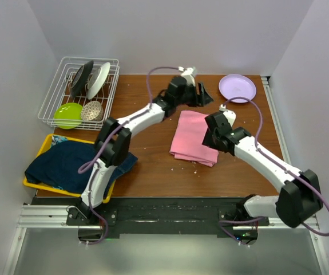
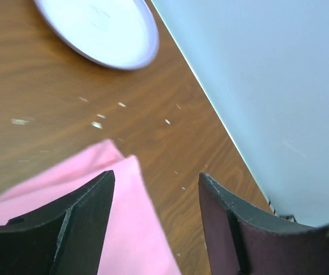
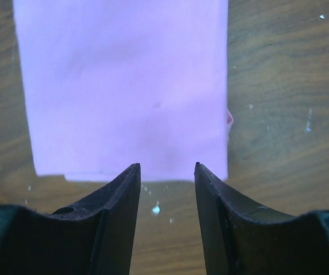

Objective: Fold and stack the mixed laundry pile
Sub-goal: Fold the T-shirt at the center of the board.

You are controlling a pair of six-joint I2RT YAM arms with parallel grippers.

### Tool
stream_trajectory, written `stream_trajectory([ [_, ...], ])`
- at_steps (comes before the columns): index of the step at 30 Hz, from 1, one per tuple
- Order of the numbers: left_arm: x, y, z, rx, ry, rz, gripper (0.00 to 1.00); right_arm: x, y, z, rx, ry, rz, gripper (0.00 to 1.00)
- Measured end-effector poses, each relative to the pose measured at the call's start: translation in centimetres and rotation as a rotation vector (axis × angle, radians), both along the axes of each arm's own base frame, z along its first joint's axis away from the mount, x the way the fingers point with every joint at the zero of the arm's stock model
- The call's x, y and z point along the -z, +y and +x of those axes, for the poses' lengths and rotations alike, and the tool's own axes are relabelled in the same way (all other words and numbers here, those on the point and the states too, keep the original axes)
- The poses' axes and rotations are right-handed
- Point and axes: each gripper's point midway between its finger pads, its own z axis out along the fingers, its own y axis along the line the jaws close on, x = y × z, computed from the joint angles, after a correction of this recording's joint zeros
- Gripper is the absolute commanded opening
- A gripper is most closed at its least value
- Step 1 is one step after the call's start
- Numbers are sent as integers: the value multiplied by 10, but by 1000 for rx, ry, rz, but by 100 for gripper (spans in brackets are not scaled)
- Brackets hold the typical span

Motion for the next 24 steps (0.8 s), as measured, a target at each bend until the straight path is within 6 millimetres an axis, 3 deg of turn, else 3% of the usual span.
stream_trajectory([
  [5, -33, 86, 53, -128, -26, -12, 52, 28, -1, 28, 29, 51, 62, 45],
  [7, -26, 116, 70, -157, -14, 17, 52, 38, -1, 39, 40, 65, 100, 45],
  [10, 6, 147, 79, -165, 48, 93, 55, 51, -3, 48, 56, 80, 138, 45],
  [13, 41, 152, 71, -109, 106, 153, 62, 61, -2, 43, 56, 87, 162, 44],
  [18, 99, 139, 46, 30, 200, 205, 64, 79, -3, 22, 60, 115, 192, 44],
  [24, 139, 132, 29, 102, 269, 223, 59, 94, -4, 7, 71, 134, 221, 44],
])
